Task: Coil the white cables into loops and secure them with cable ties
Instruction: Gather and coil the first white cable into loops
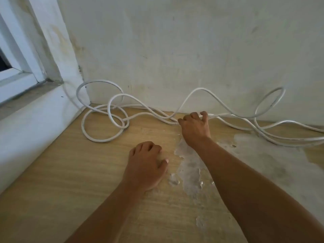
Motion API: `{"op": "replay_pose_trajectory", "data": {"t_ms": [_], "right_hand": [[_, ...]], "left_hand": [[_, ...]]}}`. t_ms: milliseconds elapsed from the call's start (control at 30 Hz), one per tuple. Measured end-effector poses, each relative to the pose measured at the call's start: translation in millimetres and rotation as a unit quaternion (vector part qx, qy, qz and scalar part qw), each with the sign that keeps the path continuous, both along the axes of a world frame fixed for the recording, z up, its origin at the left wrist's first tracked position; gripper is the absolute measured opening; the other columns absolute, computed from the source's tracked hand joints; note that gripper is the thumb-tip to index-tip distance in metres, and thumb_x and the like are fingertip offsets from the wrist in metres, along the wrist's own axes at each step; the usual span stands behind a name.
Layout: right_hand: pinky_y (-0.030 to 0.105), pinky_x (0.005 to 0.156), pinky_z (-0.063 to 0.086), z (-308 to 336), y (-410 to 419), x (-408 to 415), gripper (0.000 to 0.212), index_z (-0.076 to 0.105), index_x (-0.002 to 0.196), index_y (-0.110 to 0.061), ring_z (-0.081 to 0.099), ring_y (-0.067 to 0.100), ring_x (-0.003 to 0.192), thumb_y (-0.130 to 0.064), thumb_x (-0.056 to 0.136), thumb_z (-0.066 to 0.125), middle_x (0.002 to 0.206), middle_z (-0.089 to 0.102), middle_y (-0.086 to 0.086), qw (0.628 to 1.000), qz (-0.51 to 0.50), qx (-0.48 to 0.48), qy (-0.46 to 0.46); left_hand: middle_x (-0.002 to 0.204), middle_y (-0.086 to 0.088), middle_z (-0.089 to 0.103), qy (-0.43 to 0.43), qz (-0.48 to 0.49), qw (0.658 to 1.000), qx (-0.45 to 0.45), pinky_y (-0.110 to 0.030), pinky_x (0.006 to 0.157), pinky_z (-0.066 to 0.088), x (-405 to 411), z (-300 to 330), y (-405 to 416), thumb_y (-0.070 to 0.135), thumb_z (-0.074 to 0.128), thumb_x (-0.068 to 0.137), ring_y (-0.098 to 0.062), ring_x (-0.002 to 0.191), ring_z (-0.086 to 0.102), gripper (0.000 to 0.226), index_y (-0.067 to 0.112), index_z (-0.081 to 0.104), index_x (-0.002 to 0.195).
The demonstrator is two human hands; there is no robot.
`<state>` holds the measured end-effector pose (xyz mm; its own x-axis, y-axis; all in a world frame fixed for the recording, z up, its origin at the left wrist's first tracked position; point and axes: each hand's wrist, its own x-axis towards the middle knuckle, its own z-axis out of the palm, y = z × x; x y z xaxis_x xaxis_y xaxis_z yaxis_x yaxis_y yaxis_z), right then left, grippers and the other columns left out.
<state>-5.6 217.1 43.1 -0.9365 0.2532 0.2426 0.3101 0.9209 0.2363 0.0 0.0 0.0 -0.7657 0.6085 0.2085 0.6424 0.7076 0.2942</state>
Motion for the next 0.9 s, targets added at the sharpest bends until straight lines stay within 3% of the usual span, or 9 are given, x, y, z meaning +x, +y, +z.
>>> {"op": "replay_pose_trajectory", "data": {"t_ms": [167, 267, 433, 567, 667, 767, 833, 900], "right_hand": [[0.047, 0.111, 0.025, 0, 5, 8, 0.039, 0.07, 0.123, -0.034, 0.048, 0.025, 0.122, -0.015, 0.099, 0.045, 0.118, 0.067, -0.004, 0.999, 0.028, 0.011, 0.043], [0.042, 0.092, 0.036, -1, 10, 21, 0.036, 0.073, 0.116, -0.032, 0.051, 0.027, 0.109, -0.012, 0.095, 0.052, 0.107, 0.071, -0.005, 0.993, 0.06, 0.021, 0.1], [0.042, 0.069, 0.049, -2, 15, 46, 0.043, 0.08, 0.102, -0.019, 0.061, 0.034, 0.084, 0.009, 0.072, 0.07, 0.092, 0.074, 0.004, 0.967, 0.136, -0.026, 0.214], [0.036, 0.051, 0.051, -2, 13, 65, 0.047, 0.078, 0.104, -0.017, 0.062, 0.032, 0.077, 0.015, 0.071, 0.066, 0.097, 0.073, 0.005, 0.954, 0.159, -0.055, 0.247], [0.037, 0.045, 0.051, -1, 11, 80, 0.041, 0.078, 0.104, -0.016, 0.063, 0.031, 0.073, 0.011, 0.077, 0.062, 0.099, 0.072, 0.005, 0.946, 0.183, -0.067, 0.258], [0.032, 0.046, 0.05, 5, 8, 96, 0.042, 0.078, 0.104, -0.016, 0.065, 0.03, 0.073, 0.013, 0.075, 0.071, 0.099, 0.073, 0.005, 0.941, 0.201, -0.071, 0.263], [0.029, 0.048, 0.045, 12, 5, 106, 0.044, 0.079, 0.103, -0.017, 0.066, 0.029, 0.072, 0.014, 0.072, 0.074, 0.098, 0.074, 0.004, 0.94, 0.204, -0.07, 0.264], [0.029, 0.049, 0.044, 18, 4, 113, 0.044, 0.079, 0.104, -0.016, 0.065, 0.029, 0.071, 0.014, 0.073, 0.074, 0.099, 0.074, 0.004, 0.939, 0.212, -0.066, 0.263]], "left_hand": [[0.134, 0.01, 0.051, 0.005, -0.001, 0.999, 0.033, -0.037, 0.112, 0.029, -3, -2, 1, 0.057, 0.047, 0.091, -0.016, 0.13, 0.042, 0.045, 0.032, 0.059, 0.126], [0.126, 0.004, 0.06, 0.025, -0.002, 0.997, 0.079, -0.038, 0.104, 0.042, -3, -2, 0, 0.047, 0.056, 0.086, -0.02, 0.121, 0.051, 0.042, 0.022, 0.068, 0.118], [0.106, -0.004, 0.067, 0.154, -0.046, 0.97, 0.185, -0.042, 0.084, 0.054, 6, 0, -4, 0.01, 0.071, 0.078, -0.025, 0.102, 0.061, 0.025, 0.008, 0.074, 0.102], [0.103, -0.011, 0.067, 0.245, -0.094, 0.936, 0.236, -0.041, 0.09, 0.051, 14, 17, -3, -0.004, 0.065, 0.077, -0.031, 0.102, 0.062, 0.027, 0.002, 0.074, 0.102], [0.116, -0.015, 0.066, 0.285, -0.107, 0.931, 0.202, -0.047, 0.108, 0.043, 11, 41, 2, -0.004, 0.066, 0.079, -0.036, 0.116, 0.059, 0.038, 0.0, 0.07, 0.116], [0.133, -0.013, 0.059, 0.286, -0.073, 0.951, 0.091, -0.054, 0.12, 0.027, 10, 63, 9, 0.008, 0.069, 0.081, -0.036, 0.134, 0.048, 0.052, 0.006, 0.061, 0.133], [0.132, -0.011, 0.06, 0.27, -0.049, 0.961, 0.026, -0.056, 0.12, 0.025, 9, 68, 14, 0.024, 0.071, 0.084, -0.035, 0.132, 0.05, 0.056, 0.01, 0.057, 0.137], [0.114, -0.006, 0.071, 0.26, -0.035, 0.964, -0.028, -0.052, 0.106, 0.038, 9, 68, 16, 0.038, 0.068, 0.088, -0.032, 0.113, 0.063, 0.05, 0.014, 0.062, 0.132]]}}
